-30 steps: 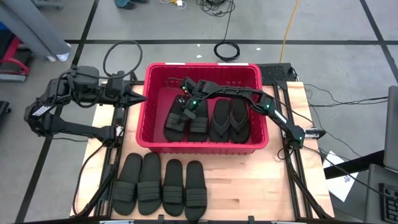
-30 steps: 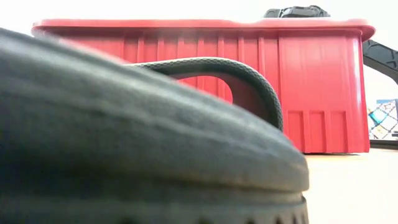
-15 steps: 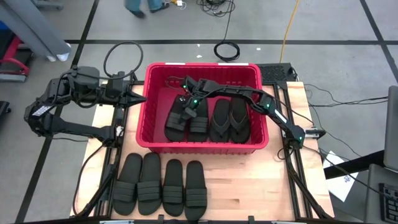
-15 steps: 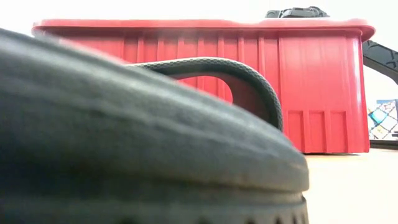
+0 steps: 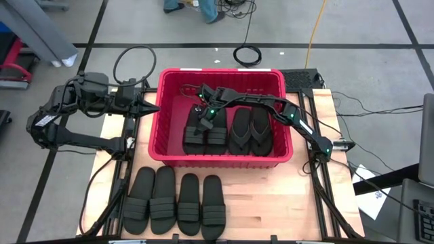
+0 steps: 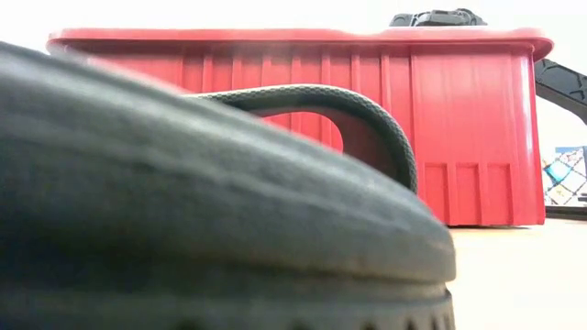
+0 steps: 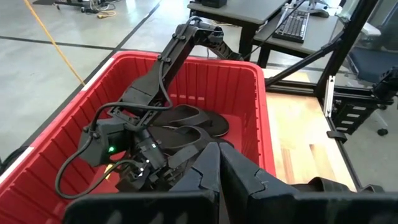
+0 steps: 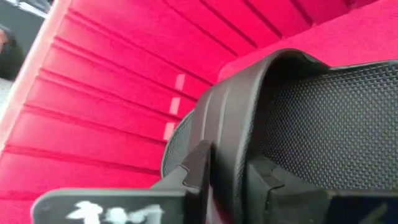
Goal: Pick and place slides into bin
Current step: Put the black slide into the red bin
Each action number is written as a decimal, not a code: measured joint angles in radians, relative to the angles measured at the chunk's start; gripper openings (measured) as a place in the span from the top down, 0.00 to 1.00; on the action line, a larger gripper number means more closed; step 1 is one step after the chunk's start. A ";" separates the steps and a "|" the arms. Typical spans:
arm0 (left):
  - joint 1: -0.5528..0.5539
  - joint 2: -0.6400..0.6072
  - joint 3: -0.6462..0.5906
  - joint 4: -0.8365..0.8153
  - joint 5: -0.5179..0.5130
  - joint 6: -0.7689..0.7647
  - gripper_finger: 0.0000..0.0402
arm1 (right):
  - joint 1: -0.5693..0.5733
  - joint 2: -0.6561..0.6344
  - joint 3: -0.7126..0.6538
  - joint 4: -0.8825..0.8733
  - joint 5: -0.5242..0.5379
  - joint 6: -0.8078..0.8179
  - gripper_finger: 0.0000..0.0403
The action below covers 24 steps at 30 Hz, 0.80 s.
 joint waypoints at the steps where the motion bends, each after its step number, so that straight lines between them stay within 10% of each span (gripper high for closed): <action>1: 0.000 0.000 0.000 0.000 0.000 0.000 0.98 | 0.000 0.000 0.000 0.002 0.020 0.000 0.89; 24: 0.000 0.000 0.000 0.004 0.001 -0.003 0.98 | 0.005 0.000 -0.018 0.063 0.201 -0.011 0.89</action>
